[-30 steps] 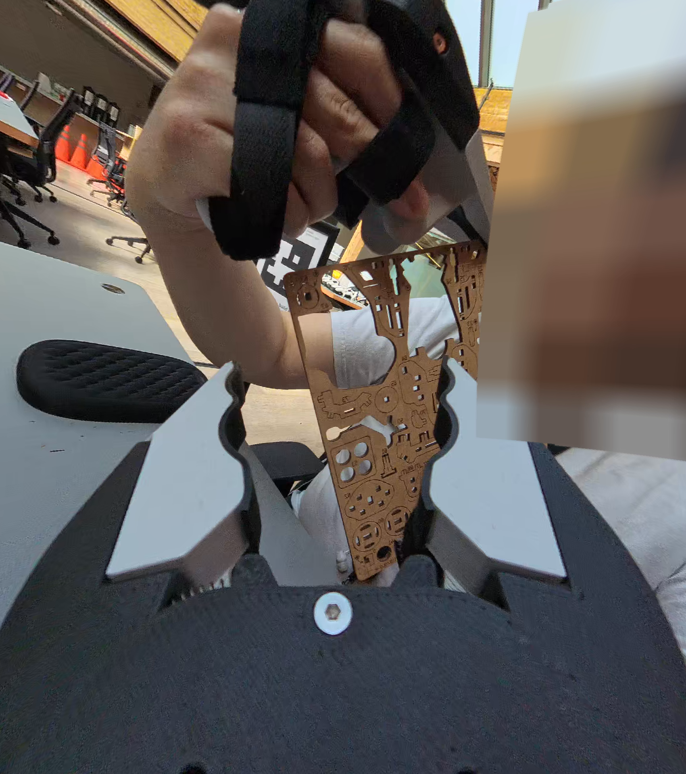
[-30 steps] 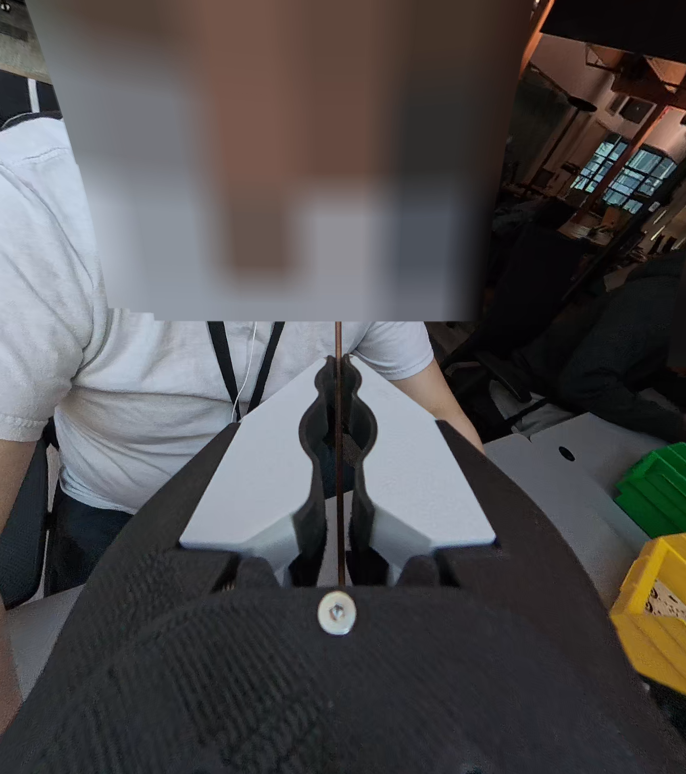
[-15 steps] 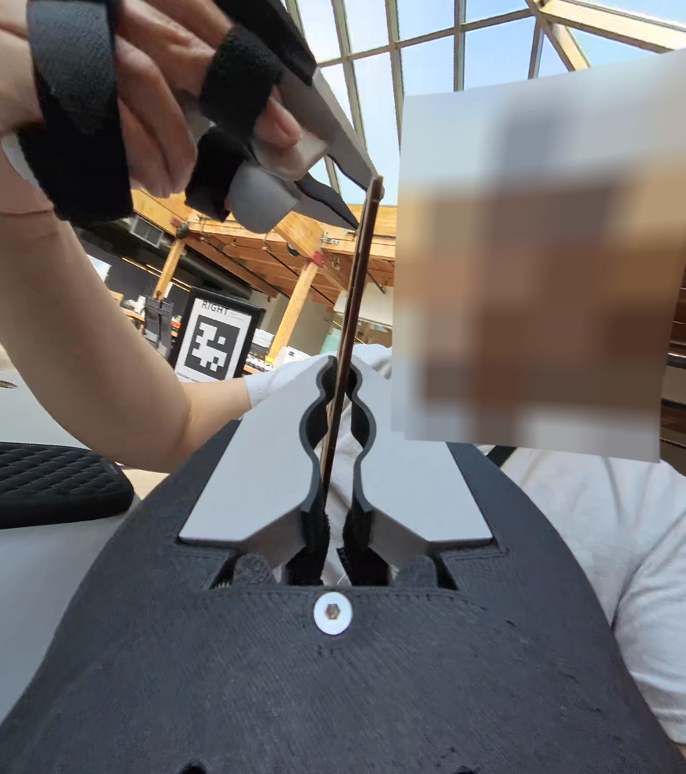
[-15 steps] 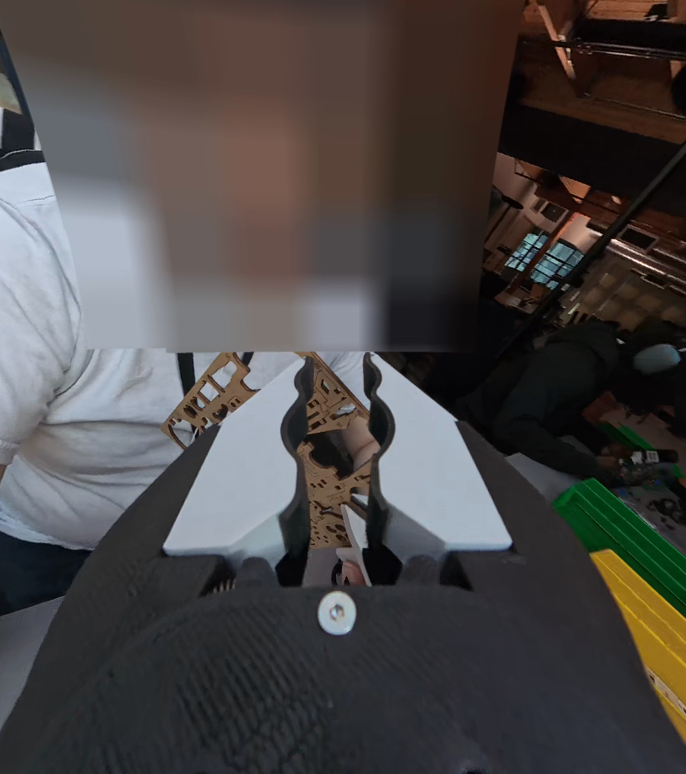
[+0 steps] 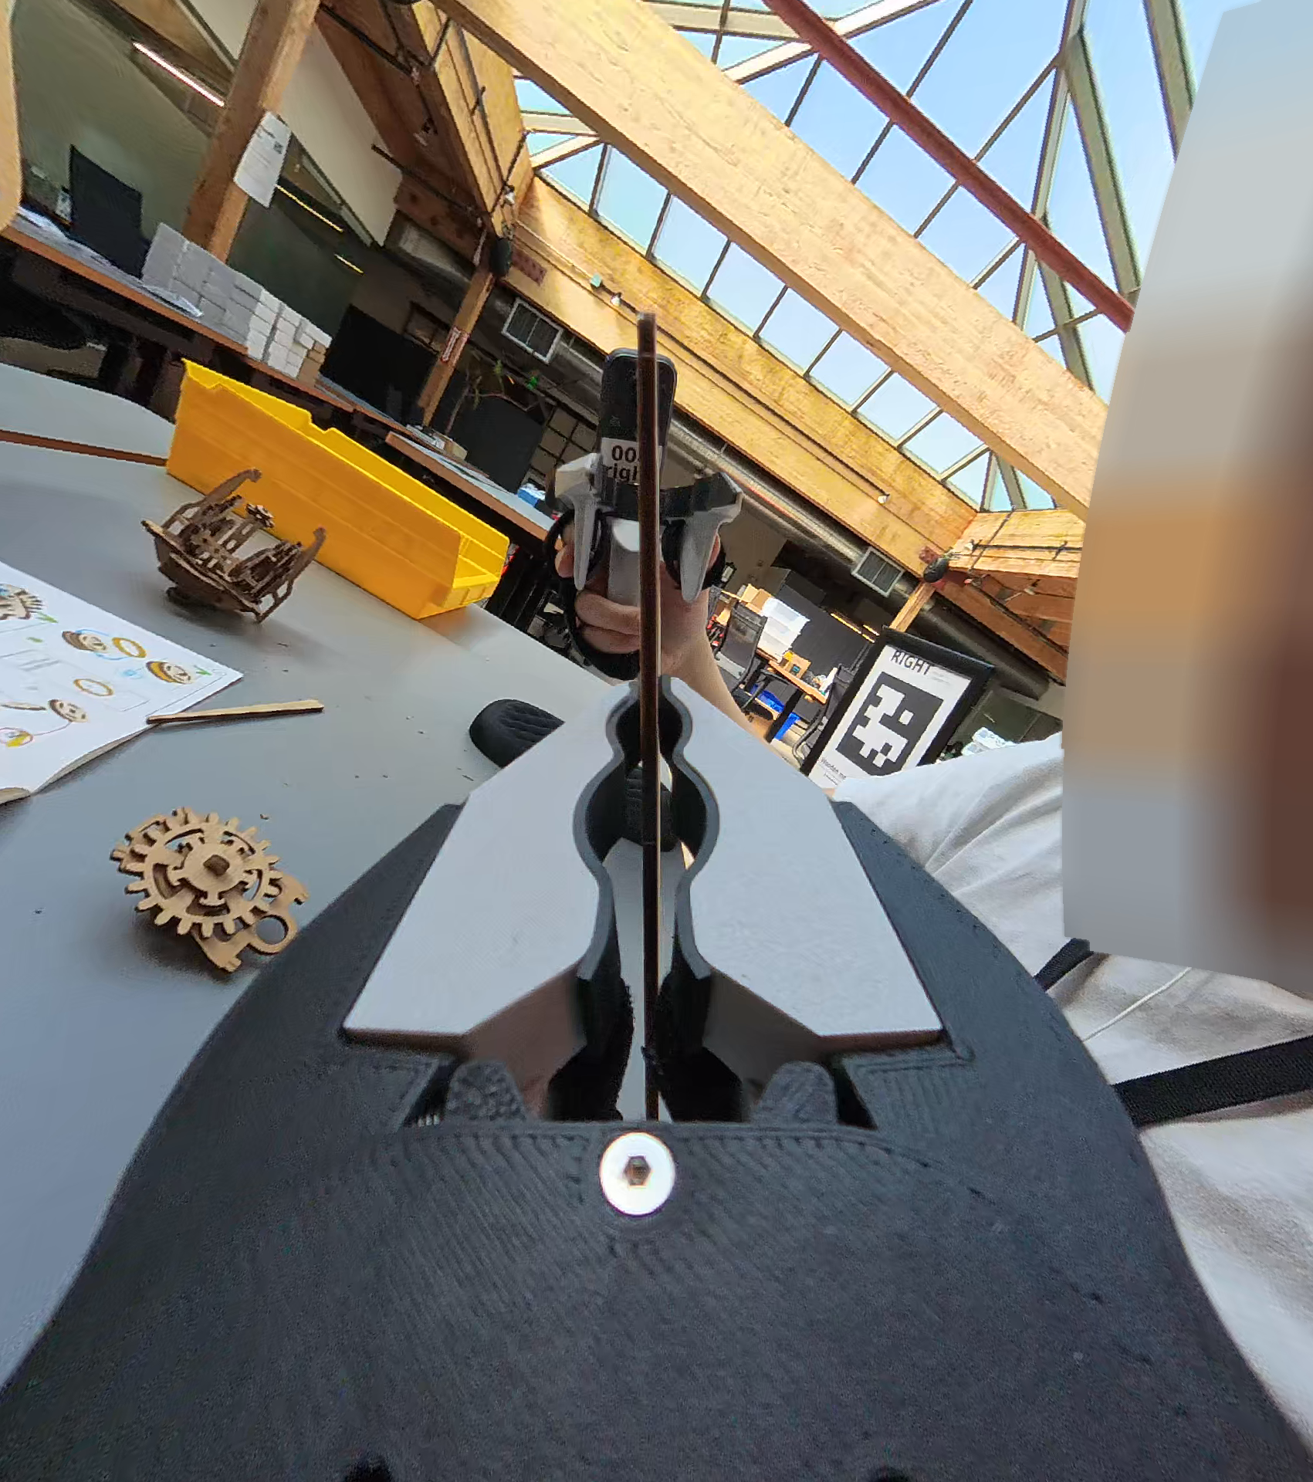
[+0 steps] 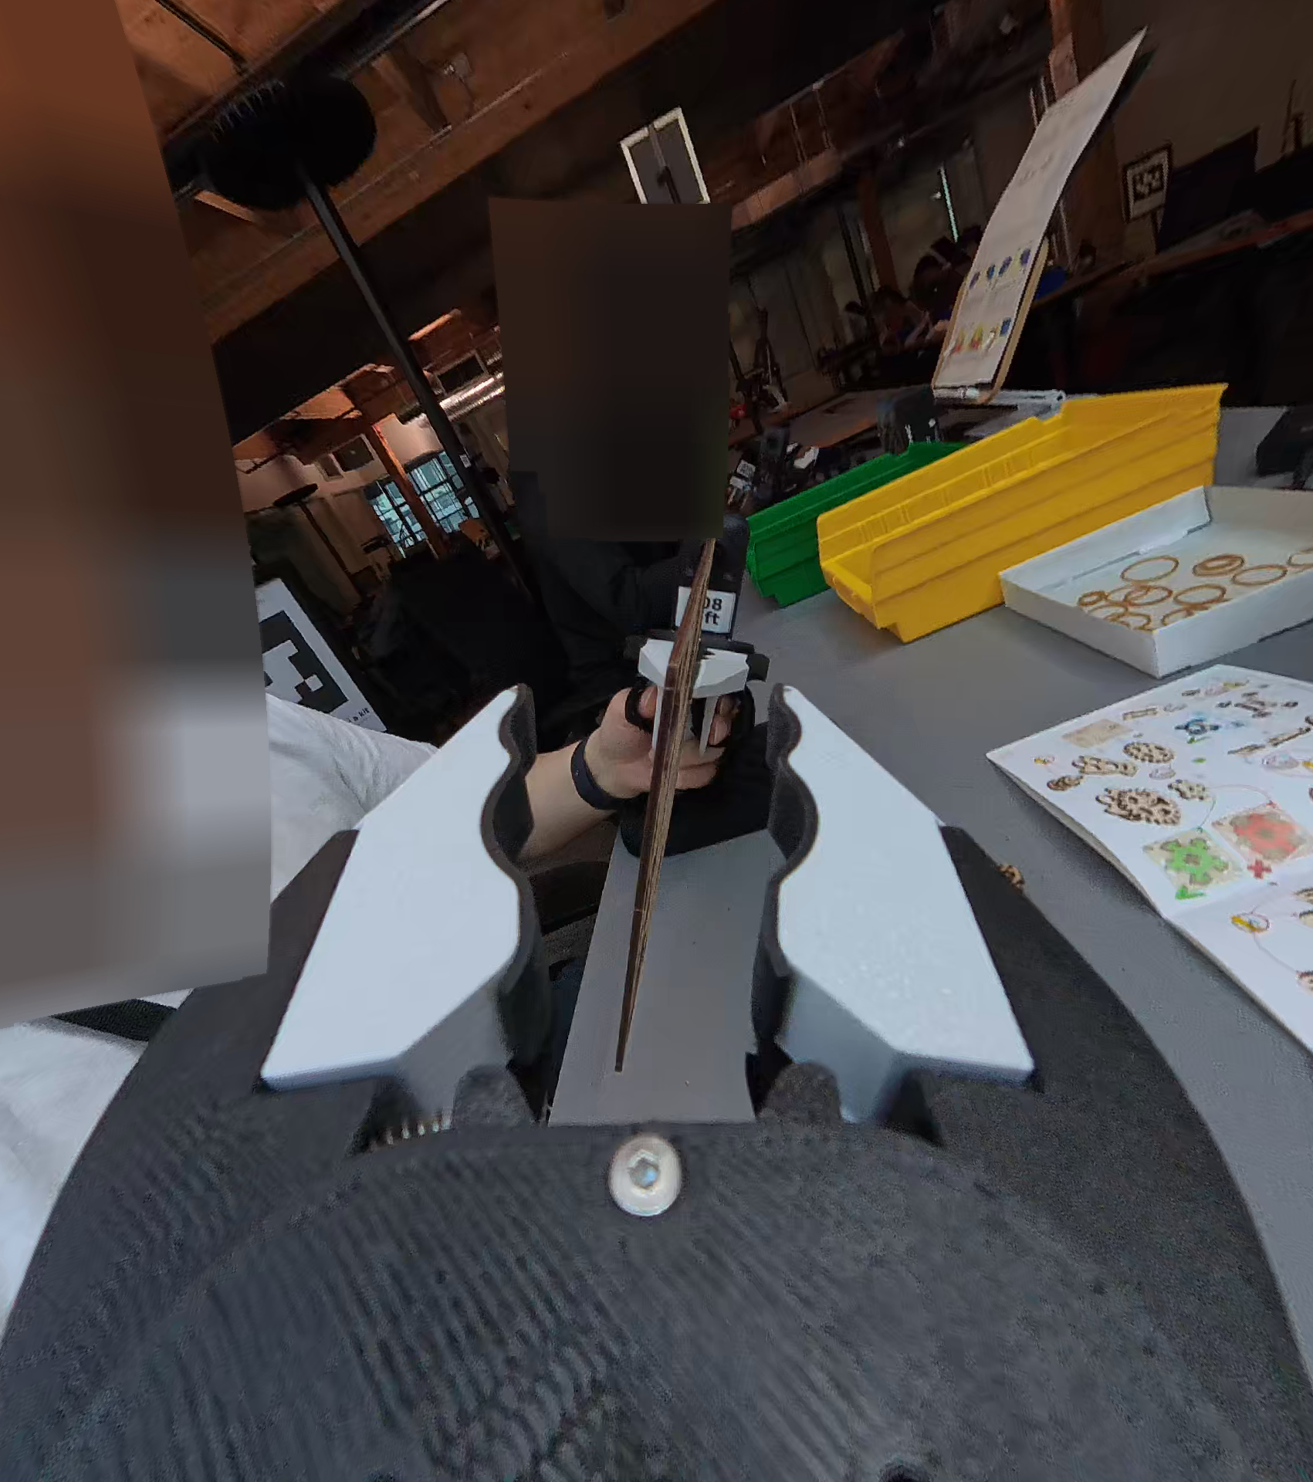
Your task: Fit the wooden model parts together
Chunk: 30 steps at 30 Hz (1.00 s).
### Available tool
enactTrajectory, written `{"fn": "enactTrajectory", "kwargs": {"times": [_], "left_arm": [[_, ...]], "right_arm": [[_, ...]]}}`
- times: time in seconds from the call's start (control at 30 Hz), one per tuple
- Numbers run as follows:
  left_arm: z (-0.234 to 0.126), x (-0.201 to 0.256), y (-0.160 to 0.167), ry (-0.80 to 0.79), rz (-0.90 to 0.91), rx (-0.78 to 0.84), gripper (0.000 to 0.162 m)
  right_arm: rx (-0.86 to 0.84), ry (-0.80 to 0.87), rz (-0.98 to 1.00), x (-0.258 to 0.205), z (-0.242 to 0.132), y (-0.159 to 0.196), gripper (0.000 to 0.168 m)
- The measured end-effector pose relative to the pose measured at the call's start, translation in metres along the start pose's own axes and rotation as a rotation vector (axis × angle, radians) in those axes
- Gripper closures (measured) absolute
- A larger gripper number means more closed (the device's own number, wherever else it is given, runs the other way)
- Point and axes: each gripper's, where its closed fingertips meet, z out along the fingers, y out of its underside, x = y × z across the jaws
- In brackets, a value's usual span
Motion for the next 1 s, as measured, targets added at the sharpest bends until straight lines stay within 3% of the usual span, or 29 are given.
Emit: {"fn": "enactTrajectory", "kwargs": {"times": [0.03, 0.07, 0.13, 0.2, 0.3, 0.33, 0.47, 0.53, 0.6, 0.7, 0.8, 1.0], "left_arm": [[-0.001, -0.004, 0.003, -0.027, -0.004, -0.006, 0.162], [-0.001, -0.007, 0.006, -0.048, -0.007, -0.018, 0.162], [0.001, -0.012, 0.019, -0.070, -0.009, -0.079, 0.162], [-0.001, -0.026, 0.035, -0.152, -0.001, -0.176, 0.161], [-0.016, -0.053, 0.011, -0.382, 0.128, -0.225, 0.116], [-0.018, -0.056, -0.006, -0.439, 0.194, -0.237, 0.112], [0.029, -0.040, -0.036, -0.444, 0.356, -0.421, 0.113], [0.061, -0.040, -0.027, -0.427, 0.362, -0.577, 0.117], [0.089, -0.039, -0.014, -0.374, 0.351, -0.701, 0.135], [0.105, -0.049, 0.009, -0.374, 0.330, -0.900, 0.143], [0.114, -0.055, 0.014, -0.379, 0.322, -0.940, 0.154], [0.122, -0.049, 0.016, -0.312, 0.233, -0.931, 0.153]], "right_arm": [[-0.050, 0.010, 0.030, 0.004, 0.006, 0.014, 0.113], [-0.090, -0.004, 0.040, 0.005, 0.011, 0.027, 0.126], [-0.140, 0.014, 0.032, 0.018, 0.014, 0.044, 0.168], [-0.129, 0.040, 0.069, 0.034, 0.013, 0.050, 0.168], [-0.192, 0.046, 0.131, 0.046, 0.011, 0.065, 0.168], [-0.205, 0.053, 0.131, 0.049, 0.010, 0.068, 0.168], [-0.228, 0.030, 0.076, 0.051, 0.013, 0.068, 0.168], [-0.221, 0.024, 0.042, 0.052, 0.015, 0.066, 0.168], [-0.217, 0.035, 0.007, 0.052, 0.015, 0.064, 0.167], [-0.201, 0.051, -0.040, 0.051, 0.011, 0.061, 0.167], [-0.197, 0.052, -0.053, 0.051, 0.006, 0.063, 0.166], [-0.189, 0.028, -0.058, 0.045, 0.002, 0.062, 0.166]]}}
